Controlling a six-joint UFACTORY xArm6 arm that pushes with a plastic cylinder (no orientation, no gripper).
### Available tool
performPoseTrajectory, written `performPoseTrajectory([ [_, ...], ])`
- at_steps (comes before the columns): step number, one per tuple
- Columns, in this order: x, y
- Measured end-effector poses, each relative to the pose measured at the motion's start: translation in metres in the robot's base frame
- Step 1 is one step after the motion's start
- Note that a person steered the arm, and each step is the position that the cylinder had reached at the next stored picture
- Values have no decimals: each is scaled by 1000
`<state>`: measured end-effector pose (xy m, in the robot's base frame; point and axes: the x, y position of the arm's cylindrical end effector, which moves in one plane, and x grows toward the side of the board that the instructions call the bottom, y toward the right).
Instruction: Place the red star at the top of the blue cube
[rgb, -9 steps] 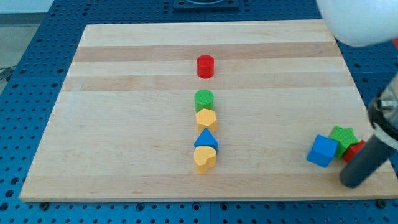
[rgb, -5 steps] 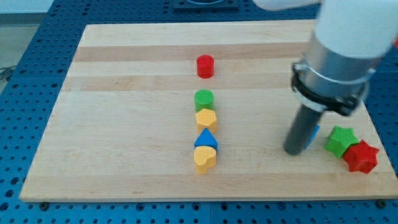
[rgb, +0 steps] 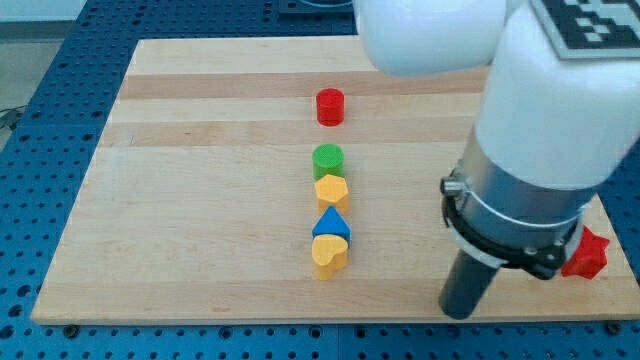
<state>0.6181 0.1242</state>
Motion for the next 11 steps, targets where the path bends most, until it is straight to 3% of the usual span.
performPoseTrajectory([
  [2, -2, 88],
  [5, -7, 144],
  [8, -46, 137],
  [11, -80, 85],
])
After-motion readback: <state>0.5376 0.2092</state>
